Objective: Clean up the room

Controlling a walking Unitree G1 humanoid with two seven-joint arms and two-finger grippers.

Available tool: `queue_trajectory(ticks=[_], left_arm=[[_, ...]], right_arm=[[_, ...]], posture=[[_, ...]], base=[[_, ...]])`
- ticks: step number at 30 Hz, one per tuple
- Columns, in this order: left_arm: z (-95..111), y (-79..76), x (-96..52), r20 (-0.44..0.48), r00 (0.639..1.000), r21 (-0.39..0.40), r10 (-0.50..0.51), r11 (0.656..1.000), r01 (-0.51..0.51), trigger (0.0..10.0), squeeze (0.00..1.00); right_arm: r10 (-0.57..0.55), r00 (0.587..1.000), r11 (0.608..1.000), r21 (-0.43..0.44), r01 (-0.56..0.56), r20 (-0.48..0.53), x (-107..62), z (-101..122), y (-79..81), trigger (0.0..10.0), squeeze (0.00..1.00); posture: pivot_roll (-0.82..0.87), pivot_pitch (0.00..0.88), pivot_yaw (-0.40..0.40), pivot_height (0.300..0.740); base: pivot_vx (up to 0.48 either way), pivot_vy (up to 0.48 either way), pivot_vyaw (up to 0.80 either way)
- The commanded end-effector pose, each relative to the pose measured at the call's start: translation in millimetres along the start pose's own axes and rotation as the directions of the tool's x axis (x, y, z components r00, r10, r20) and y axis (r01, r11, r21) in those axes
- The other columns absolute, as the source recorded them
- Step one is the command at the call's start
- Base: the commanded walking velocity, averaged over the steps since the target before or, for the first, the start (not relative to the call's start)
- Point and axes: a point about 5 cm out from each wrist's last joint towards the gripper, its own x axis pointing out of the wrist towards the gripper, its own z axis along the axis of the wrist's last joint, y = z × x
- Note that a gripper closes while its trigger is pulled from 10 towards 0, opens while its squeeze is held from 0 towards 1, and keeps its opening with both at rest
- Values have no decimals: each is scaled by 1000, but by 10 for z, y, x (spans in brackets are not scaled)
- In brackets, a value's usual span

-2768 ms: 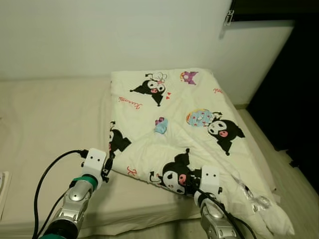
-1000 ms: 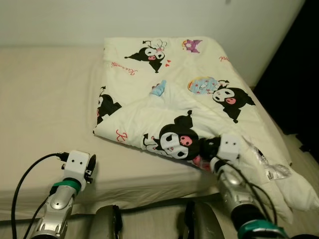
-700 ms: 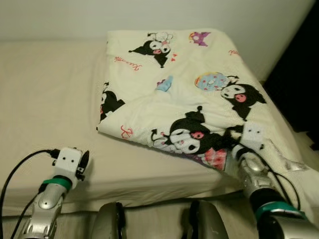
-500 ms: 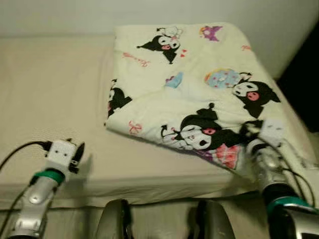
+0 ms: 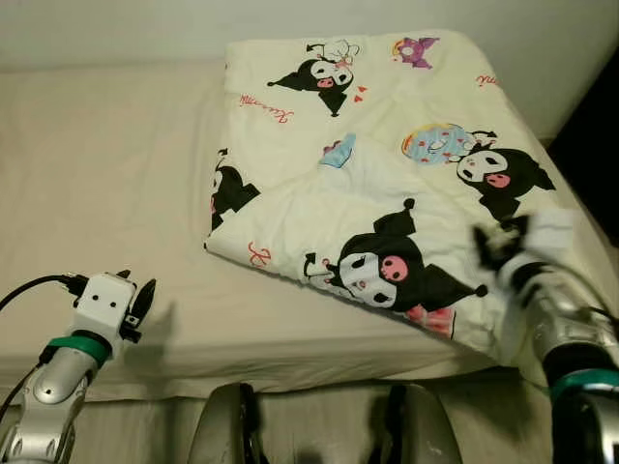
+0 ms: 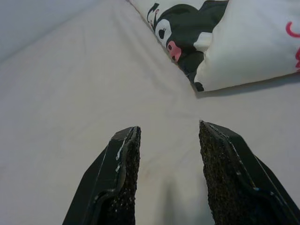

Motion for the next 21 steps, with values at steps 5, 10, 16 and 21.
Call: queue_trajectory(ticks=[5, 10, 16, 21], left_arm=[[-74, -16, -2, -42, 999, -8, -17, 1000, 16, 10000, 0], [-68, 66, 50, -37, 999, -29, 30, 999, -31, 10000, 0], [-33, 128, 44, -26, 997, -42, 66, 997, -67, 10000, 0], [-9, 154, 54, -11, 996, -47, 89, 995, -90, 10000, 0]], right_arm=[[278, 957, 960, 8, -279, -84, -59, -366, 416, 10000, 0], [595, 781, 741, 247, -625, 192, -441, -308, 811, 10000, 0], [750, 579, 459, 378, -804, 320, -1226, -349, 1043, 10000, 0], [792, 527, 365, 453, -813, 308, -1607, -554, 1069, 10000, 0]], posture=[[181, 149, 114, 571], [163, 132, 102, 571], [140, 119, 100, 571], [139, 115, 97, 571]], base=[[0, 0, 0], [0, 0, 0], [0, 0, 0], [0, 0, 0]])
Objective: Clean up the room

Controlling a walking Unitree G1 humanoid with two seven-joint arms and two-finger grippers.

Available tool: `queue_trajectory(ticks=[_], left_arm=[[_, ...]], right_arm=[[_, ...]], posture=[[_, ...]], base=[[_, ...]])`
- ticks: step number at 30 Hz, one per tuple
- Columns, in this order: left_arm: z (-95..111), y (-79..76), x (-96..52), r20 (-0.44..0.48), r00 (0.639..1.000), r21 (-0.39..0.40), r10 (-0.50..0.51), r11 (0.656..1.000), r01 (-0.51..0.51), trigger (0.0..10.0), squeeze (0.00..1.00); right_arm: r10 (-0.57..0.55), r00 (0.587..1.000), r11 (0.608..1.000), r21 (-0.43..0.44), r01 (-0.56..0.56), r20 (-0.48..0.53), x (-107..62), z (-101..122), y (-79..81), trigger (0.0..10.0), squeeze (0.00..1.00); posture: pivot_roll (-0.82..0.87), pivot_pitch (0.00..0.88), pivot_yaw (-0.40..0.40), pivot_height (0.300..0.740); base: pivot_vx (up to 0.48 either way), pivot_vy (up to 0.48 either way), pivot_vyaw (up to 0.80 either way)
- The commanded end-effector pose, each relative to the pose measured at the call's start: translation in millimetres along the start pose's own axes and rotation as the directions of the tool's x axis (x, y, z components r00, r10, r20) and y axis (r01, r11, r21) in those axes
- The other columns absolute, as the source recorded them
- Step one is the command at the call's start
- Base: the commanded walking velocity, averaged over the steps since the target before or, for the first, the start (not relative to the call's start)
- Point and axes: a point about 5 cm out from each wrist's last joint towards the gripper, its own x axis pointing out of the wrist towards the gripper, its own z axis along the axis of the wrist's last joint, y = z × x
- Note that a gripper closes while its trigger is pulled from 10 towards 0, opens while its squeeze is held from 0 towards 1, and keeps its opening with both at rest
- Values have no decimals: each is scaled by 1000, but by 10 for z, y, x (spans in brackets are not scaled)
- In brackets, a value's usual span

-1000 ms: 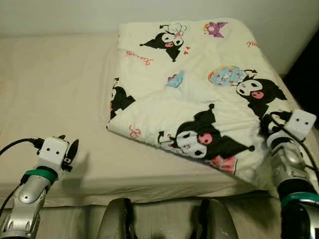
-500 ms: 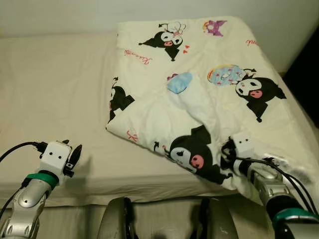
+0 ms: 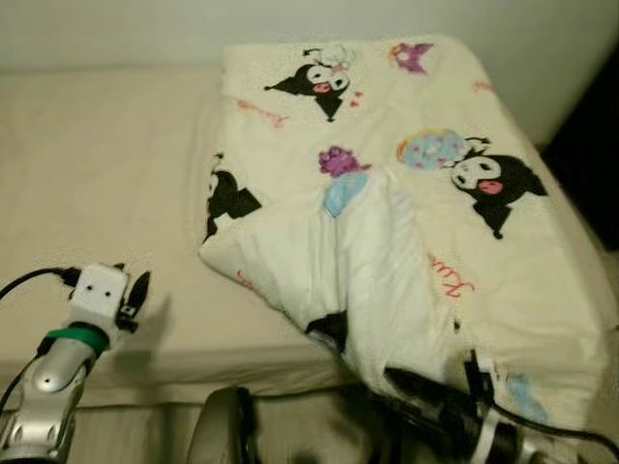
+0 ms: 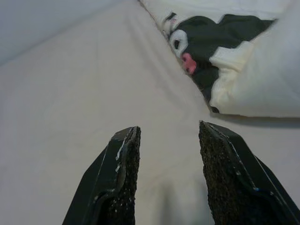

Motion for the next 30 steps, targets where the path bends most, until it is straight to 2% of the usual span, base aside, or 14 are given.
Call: queue_trajectory(ticks=[1, 4, 5, 6, 8, 11, 13, 17, 18, 19, 21, 27, 29, 30], left_arm=[[-18, 33, -18, 0, 1000, -3, 20, 1000, -20, 10000, 0], [23, 49, 2, 22, 999, -2, 29, 1000, -29, 10000, 0], [65, 74, 24, 46, 998, -5, 43, 999, -42, 10000, 0], [115, 134, 55, 76, 994, -11, 73, 997, -72, 10000, 0], [125, 150, 62, 82, 993, -12, 80, 997, -79, 10000, 0], [180, 211, 86, 107, 989, -8, 102, 995, -102, 10000, 0], [189, 226, 90, 109, 988, -6, 106, 994, -106, 10000, 0], [188, 246, 98, 108, 988, -3, 110, 994, -111, 10000, 0], [188, 246, 98, 108, 988, -3, 110, 994, -111, 10000, 0], [182, 249, 113, 104, 988, -1, 113, 994, -113, 10000, 0], [181, 235, 137, 100, 989, -1, 110, 994, -110, 10000, 0], [214, 201, 181, 106, 990, 1, 97, 995, -97, 10000, 0], [257, 191, 219, 119, 989, -2, 92, 996, -93, 10000, 0], [257, 191, 219, 119, 989, -2, 92, 996, -93, 10000, 0]], right_arm=[[6, 999, 999, 52, -8, 43, -116, -5, 32, 10000, 0], [-74, 989, 996, 49, 68, 127, -230, 118, -72, 10000, 0], [-153, 957, 988, 66, 141, 246, -353, 302, -175, 10000, 0], [-241, 876, 970, 85, 226, 417, -541, 588, -314, 10000, 0], [-252, 856, 967, 87, 239, 451, -582, 650, -340, 10000, 0], [-305, 755, 946, 91, 312, 580, -713, 979, -438, 10000, 0], [-335, 721, 933, 104, 346, 607, -754, 1068, -460, 10000, 0], [-523, 639, 819, 125, 560, 563, -721, 1175, -748, 10000, 0], [-523, 639, 819, 125, 560, 563, -721, 1175, -748, 10000, 0], [-646, 598, 709, 82, 701, 475, -579, 1171, -973, 10000, 0], [-705, 580, 640, 16, 768, 408, -375, 1172, -1093, 10000, 0], [-724, 608, 603, -130, 787, 325, 12, 1123, -1182, 10000, 0], [-670, 681, 651, -206, 730, 294, 462, 1096, -1157, 10000, 0], [-670, 681, 651, -206, 730, 294, 462, 1096, -1157, 10000, 0]], posture=[[138, 113, 97, 571], [136, 112, 98, 571], [138, 104, 94, 571], [136, 96, 92, 571], [136, 96, 92, 571], [139, 97, 92, 571], [139, 97, 92, 571], [141, 95, 88, 571], [141, 95, 88, 571], [139, 96, 88, 571], [139, 97, 85, 571], [139, 100, 88, 571], [140, 98, 88, 571], [140, 98, 88, 571]], base=[[0, 0, 0], [0, 0, 0], [0, 0, 0], [0, 0, 0], [0, 0, 0], [0, 0, 0], [0, 0, 0], [0, 0, 0], [0, 0, 0], [0, 0, 0], [0, 0, 0], [0, 0, 0], [0, 0, 0], [0, 0, 0]])
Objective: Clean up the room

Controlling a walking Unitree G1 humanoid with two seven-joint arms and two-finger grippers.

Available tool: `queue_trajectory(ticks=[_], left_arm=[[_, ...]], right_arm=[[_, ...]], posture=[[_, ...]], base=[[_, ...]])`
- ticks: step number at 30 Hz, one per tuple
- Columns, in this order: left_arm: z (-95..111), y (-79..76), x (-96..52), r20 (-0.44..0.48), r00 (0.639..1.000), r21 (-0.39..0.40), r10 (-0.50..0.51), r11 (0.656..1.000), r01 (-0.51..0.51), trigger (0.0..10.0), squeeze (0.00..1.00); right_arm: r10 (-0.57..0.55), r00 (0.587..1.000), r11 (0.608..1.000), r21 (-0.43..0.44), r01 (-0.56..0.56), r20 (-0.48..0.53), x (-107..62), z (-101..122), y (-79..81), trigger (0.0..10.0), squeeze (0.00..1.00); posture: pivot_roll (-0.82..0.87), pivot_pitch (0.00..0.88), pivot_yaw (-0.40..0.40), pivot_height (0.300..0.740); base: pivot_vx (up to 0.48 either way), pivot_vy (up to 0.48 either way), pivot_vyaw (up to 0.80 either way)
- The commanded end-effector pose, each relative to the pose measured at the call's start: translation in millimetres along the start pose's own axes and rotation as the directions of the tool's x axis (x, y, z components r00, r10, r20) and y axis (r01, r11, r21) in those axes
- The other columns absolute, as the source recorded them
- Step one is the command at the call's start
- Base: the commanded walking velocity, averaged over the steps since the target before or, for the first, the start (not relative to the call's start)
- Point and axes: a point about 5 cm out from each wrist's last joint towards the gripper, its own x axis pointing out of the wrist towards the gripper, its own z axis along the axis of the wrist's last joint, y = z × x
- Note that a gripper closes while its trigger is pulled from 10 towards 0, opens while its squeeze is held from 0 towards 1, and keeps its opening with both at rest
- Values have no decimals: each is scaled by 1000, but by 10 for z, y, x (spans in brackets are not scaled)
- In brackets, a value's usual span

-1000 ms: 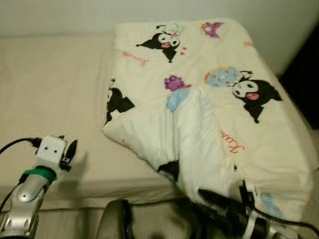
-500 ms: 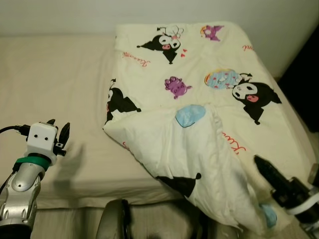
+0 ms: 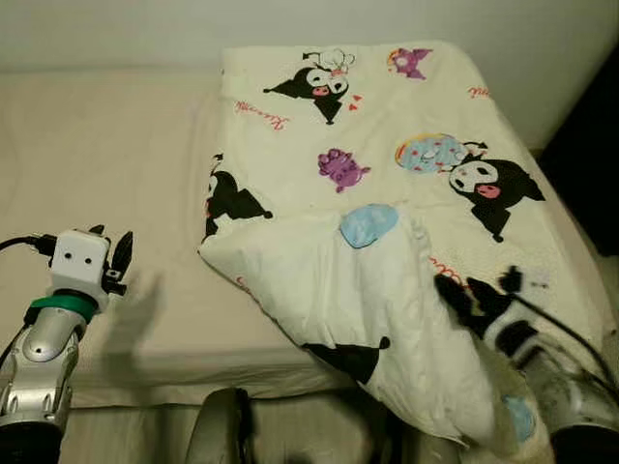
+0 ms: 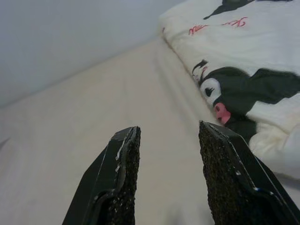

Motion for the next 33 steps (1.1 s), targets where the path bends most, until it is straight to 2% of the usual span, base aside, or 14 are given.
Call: queue_trajectory(ticks=[1, 5, 6, 8, 9, 10, 13, 15, 17, 18, 20, 25, 30, 33], left_arm=[[-25, 2, -1, -11, 1000, 11, -7, 1000, 7, 10000, 0], [1, 7, 40, -1, 1000, 11, -5, 1000, 5, 10000, 0], [33, 1, 72, 12, 1000, 5, -5, 1000, 5, 10000, 0], [33, 1, 72, 12, 1000, 5, -5, 1000, 5, 10000, 0], [43, -2, 80, 17, 1000, 3, -6, 1000, 6, 10000, 0], [43, -2, 80, 17, 1000, 3, -6, 1000, 6, 10000, 0], [100, -44, 121, 41, 999, -16, -13, 1000, 13, 10000, 0], [122, -52, 138, 50, 999, -22, -11, 1000, 12, 10000, 0], [133, -44, 145, 54, 999, -26, -6, 1000, 8, 10000, 0], [151, -30, 162, 61, 998, -35, 1, 999, 1, 10000, 0], [151, -30, 162, 61, 998, -35, 1, 999, 1, 10000, 0], [164, -97, 179, 66, 996, -54, -56, 997, 59, 10000, 0], [98, -291, 137, 29, 981, -59, -190, 980, 192, 10000, 0], [40, -608, 4, 4, 907, -85, -422, 903, 421, 10000, 0]], right_arm=[[47, 998, 998, -29, -48, -37, 99, -125, 191, 10000, 0], [275, 961, 961, 1, -275, 27, 309, -121, 766, 10000, 0], [548, 816, 790, 206, -577, 185, 209, 38, 1245, 10000, 0], [548, 816, 790, 206, -577, 185, 209, 38, 1245, 10000, 0], [626, 741, 694, 258, -672, 244, 127, 106, 1371, 10000, 0], [626, 741, 694, 258, -672, 244, 127, 106, 1371, 10000, 0], [829, 399, 263, 355, -897, 393, -424, 254, 1644, 10000, 0], [837, 361, 198, 387, -900, 412, -536, 241, 1633, 10000, 0], [815, 432, 268, 408, -872, 386, -493, 165, 1514, 10000, 0], [730, 608, 461, 431, -776, 312, -368, -17, 1208, 10000, 0], [730, 608, 461, 431, -776, 312, -368, -17, 1208, 10000, 0], [286, 958, 908, 314, -276, 17, -115, -373, 444, 10000, 0], [132, 990, 969, 215, -119, -48, -94, -375, 288, 10000, 0], [55, 998, 977, 208, -55, 5, -72, -280, 267, 10000, 0]], posture=[[140, 98, 88, 571], [143, 95, 87, 571], [144, 96, 86, 571], [144, 96, 86, 571], [143, 97, 85, 571], [143, 97, 85, 571], [140, 101, 86, 571], [140, 101, 86, 571], [132, 105, 87, 571], [132, 105, 87, 571], [132, 105, 87, 571], [133, 110, 88, 571], [134, 111, 86, 571], [132, 111, 82, 571]], base=[[0, 0, 0], [0, 0, 0], [0, 0, 0], [0, 0, 0], [0, 0, 0], [0, 0, 0], [0, 0, 0], [0, 0, 0], [0, 0, 0], [0, 0, 0], [0, 0, 0], [0, 0, 0], [0, 0, 0], [0, 0, 0]])
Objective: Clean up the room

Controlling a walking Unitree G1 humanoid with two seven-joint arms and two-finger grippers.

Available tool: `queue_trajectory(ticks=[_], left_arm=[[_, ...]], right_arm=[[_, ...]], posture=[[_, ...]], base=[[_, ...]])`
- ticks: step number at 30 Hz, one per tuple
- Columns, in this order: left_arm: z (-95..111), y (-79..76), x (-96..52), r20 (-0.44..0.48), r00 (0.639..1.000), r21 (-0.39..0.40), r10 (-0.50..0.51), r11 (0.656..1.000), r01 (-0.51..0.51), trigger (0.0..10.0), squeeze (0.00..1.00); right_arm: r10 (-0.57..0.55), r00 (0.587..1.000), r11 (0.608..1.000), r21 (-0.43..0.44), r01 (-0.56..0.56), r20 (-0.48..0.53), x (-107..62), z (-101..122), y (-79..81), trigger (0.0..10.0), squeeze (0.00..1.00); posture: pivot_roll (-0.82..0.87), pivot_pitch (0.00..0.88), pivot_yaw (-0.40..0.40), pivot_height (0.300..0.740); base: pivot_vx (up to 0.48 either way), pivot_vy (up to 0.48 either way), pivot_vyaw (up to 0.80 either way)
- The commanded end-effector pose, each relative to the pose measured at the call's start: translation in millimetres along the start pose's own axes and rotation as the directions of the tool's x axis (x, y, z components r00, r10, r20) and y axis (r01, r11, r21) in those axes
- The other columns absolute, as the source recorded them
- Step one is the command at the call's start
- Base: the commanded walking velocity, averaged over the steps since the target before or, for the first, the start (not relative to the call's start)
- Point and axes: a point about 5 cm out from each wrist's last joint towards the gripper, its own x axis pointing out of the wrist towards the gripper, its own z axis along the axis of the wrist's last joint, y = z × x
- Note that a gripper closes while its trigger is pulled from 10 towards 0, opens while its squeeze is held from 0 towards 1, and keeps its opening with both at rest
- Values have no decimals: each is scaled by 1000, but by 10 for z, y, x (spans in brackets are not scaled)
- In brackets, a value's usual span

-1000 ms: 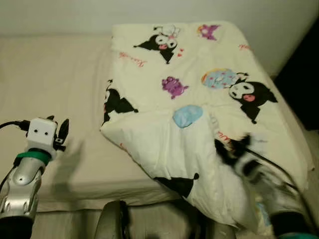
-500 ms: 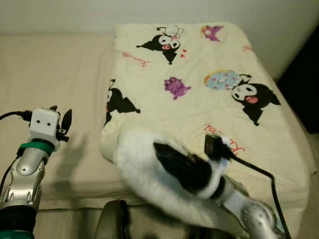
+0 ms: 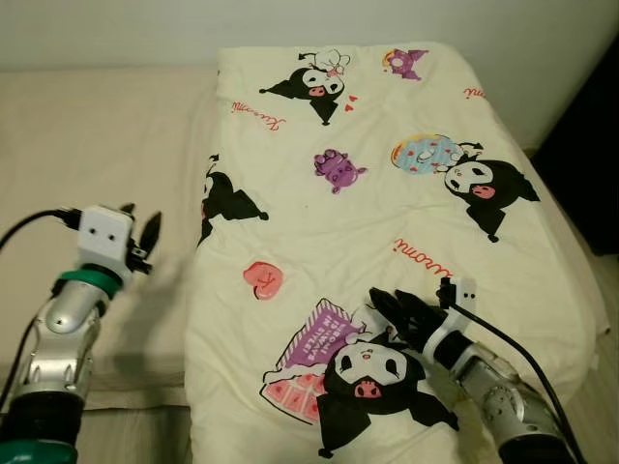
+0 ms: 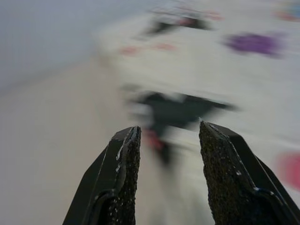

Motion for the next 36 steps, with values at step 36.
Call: queue_trajectory(ticks=[36], left_arm=[[-268, -589, 82, -146, 985, -1, 88, 996, -90, 10000, 0]], right_arm=[[-201, 973, 954, -202, 221, 113, 234, -377, 574, 10000, 0]], posture=[[44, 0, 45, 656]], base=[[0, 0, 0]])
